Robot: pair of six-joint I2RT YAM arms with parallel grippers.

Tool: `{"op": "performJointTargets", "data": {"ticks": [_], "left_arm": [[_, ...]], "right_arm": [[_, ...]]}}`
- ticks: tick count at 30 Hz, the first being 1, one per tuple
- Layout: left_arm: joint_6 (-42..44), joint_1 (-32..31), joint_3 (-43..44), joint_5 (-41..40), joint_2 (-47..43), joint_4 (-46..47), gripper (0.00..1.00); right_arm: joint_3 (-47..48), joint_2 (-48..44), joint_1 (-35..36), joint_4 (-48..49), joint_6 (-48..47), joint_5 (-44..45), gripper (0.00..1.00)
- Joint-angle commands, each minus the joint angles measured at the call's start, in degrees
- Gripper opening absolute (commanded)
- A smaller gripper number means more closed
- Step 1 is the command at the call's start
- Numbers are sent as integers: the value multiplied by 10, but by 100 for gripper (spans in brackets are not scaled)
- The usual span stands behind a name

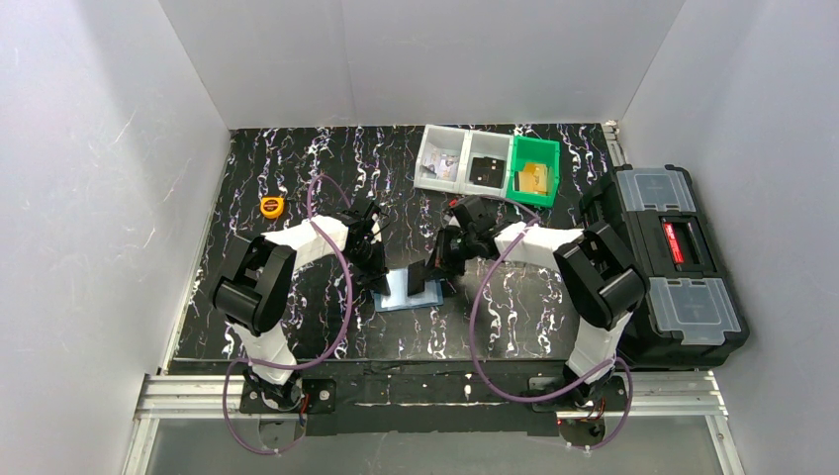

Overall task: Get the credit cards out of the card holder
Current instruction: Remove the credit card from the card holder.

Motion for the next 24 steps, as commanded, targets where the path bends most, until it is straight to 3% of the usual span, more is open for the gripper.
{"op": "performJointTargets", "data": {"ticks": [1, 14, 24], "left_arm": [[24, -7, -20, -77, 22, -50, 0], [33, -13, 83, -36, -54, -97, 0], [50, -17, 162, -11, -100, -142, 58]], "right_arm": [[2, -33, -10, -42, -34, 38, 1], [44, -110, -23, -127, -67, 49, 1], [116, -149, -84, -228, -114, 91, 1]]}}
